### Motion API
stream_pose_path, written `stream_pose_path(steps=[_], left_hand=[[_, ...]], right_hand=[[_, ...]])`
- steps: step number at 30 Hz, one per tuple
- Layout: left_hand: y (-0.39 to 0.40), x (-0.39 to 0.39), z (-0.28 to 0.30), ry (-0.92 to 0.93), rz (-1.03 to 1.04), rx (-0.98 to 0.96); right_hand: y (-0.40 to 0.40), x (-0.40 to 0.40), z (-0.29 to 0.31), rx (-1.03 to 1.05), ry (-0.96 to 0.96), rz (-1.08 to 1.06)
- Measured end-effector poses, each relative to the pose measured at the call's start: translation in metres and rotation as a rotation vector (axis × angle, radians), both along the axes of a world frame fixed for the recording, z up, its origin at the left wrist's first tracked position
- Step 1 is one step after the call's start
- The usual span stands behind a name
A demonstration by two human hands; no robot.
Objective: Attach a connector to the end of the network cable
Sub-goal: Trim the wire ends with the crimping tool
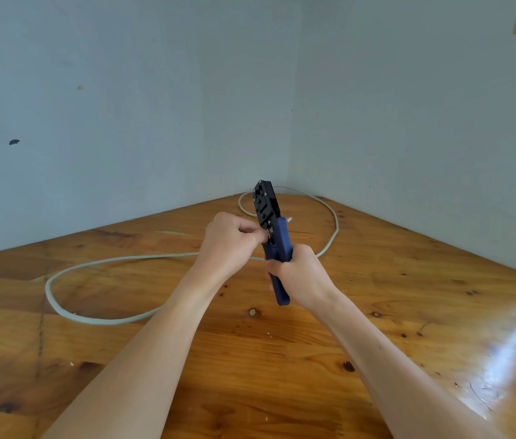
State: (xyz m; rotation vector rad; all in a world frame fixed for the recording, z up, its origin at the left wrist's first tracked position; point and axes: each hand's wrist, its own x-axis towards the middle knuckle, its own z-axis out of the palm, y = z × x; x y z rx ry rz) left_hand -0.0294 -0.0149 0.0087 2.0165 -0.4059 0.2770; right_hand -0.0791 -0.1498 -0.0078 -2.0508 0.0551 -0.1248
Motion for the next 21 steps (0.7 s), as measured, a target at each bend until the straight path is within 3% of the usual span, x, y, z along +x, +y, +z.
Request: stream_pose_path(steps=[21], left_hand=[[-0.01, -0.01, -0.001, -0.028, 0.053, 0.032]], right_hand=[[-0.001, -0.001, 0.003, -0.031, 0.083, -0.088]])
